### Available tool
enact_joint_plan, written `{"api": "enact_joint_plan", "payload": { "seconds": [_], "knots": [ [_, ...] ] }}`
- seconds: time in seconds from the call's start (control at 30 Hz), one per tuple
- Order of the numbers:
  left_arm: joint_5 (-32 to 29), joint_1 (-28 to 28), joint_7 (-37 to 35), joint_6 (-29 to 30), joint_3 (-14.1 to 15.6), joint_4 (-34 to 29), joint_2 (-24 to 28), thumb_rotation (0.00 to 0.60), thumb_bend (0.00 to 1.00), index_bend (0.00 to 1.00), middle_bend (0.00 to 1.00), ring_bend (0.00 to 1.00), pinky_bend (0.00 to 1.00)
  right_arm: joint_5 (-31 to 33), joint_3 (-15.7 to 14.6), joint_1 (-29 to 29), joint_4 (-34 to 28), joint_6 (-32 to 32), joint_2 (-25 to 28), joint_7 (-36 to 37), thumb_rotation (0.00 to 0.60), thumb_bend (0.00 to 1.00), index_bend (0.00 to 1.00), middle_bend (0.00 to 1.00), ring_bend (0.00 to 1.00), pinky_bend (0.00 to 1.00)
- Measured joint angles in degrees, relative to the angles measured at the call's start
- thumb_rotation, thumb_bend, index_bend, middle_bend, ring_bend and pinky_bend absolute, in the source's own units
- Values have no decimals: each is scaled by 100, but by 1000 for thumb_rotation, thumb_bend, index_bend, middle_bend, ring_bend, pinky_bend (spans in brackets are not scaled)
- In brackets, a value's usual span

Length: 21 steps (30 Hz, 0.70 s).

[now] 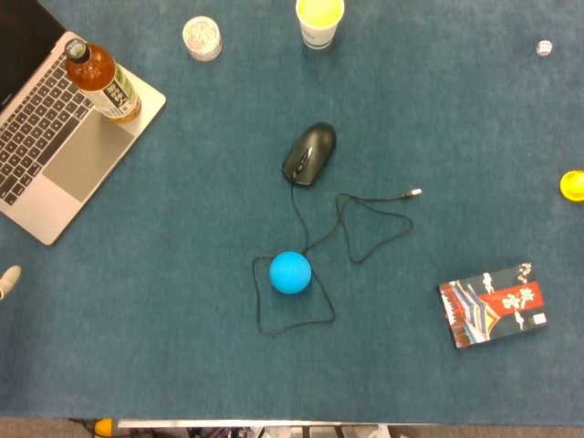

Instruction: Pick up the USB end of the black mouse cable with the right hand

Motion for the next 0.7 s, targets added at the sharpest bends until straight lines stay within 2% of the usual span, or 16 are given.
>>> {"api": "enact_joint_plan", "payload": {
  "seconds": [0.3, 0.5, 0.7],
  "knots": [
    [-31, 48, -84, 34, 11, 80, -5, 600, 147, 238, 167, 158, 94, 376, 314, 494, -339, -514, 6, -912, 600, 252, 459, 317, 114, 99],
    [-43, 66, -145, 29, 20, 133, -17, 600, 147, 239, 167, 158, 94, 907, 602, 1052, -634, -1020, -95, -1731, 600, 250, 462, 313, 115, 99],
    [-51, 82, -216, 41, 18, 188, -33, 600, 146, 239, 167, 158, 94, 1482, 774, 1650, -637, -1572, -414, -2367, 600, 253, 476, 313, 114, 99]
  ]
}}
